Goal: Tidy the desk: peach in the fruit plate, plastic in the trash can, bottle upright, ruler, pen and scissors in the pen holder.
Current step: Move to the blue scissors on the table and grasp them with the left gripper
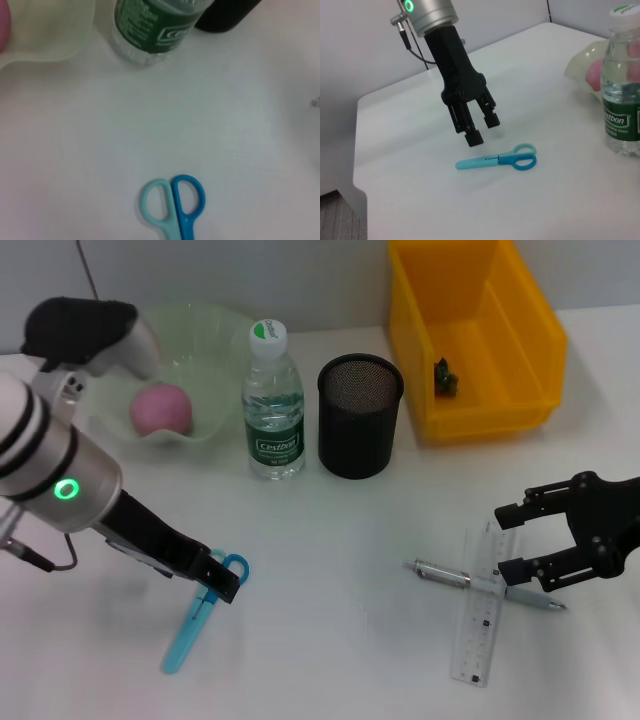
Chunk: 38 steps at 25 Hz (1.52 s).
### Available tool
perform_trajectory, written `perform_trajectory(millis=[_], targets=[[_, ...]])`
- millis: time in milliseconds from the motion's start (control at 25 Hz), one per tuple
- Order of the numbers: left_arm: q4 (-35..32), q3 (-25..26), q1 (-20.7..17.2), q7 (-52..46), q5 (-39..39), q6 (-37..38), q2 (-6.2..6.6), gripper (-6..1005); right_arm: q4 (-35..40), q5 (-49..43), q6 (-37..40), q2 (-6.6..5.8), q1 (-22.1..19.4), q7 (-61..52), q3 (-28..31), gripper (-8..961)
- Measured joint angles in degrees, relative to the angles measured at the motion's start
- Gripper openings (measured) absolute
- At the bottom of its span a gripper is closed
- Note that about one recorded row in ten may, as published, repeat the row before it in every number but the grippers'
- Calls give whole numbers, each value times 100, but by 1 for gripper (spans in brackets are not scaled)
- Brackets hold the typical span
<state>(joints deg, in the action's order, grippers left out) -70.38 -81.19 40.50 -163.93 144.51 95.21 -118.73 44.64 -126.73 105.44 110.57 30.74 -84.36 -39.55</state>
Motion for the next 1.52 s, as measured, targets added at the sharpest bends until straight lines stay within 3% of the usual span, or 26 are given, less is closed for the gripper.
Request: perform_trajectory(millis=[320,1040,1520], targets=[[656,-370,300,-81,174,-416,-37,862,42,-57,24,0,38,3,0,747],[772,-903,379,-75,126,-695,-36,856,-3,-57,3,15,96,19,0,746],[839,-966,371,-72,119,-798,-36,852,-8,-53,39,28,107,19,0,745]])
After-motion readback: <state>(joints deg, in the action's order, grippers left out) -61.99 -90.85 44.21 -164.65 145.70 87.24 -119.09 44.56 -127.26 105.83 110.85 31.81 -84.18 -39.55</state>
